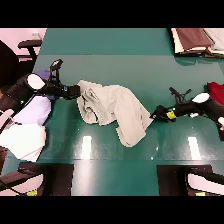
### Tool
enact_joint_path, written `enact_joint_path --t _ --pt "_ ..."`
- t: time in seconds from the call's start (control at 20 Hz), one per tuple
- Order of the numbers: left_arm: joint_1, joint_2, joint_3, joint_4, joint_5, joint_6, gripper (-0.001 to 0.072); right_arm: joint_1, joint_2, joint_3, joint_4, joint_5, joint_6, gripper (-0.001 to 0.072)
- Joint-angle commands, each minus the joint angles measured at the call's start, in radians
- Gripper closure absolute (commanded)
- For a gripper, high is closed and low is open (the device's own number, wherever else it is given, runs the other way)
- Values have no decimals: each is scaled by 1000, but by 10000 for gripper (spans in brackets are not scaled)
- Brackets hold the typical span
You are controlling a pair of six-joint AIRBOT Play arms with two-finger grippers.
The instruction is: Fold the shirts.
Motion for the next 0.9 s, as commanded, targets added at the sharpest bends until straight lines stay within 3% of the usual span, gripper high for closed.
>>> enact_joint_path --t 0.0,0.05,0.3,0.6,0.85 --pt "1 3 2 3 -4 0 686 61 -47 75 -27 -55 -13 652" --pt "1 12 6 6 -5 0 686 60 -40 108 -63 -39 -13 697" --pt "21 166 196 139 -58 0 686 -34 169 367 -258 98 -11 697" --pt "22 402 624 206 -85 26 686 -223 451 766 -269 189 -12 697" --pt "22 481 888 206 -88 26 687 -349 549 970 -269 274 -9 698"
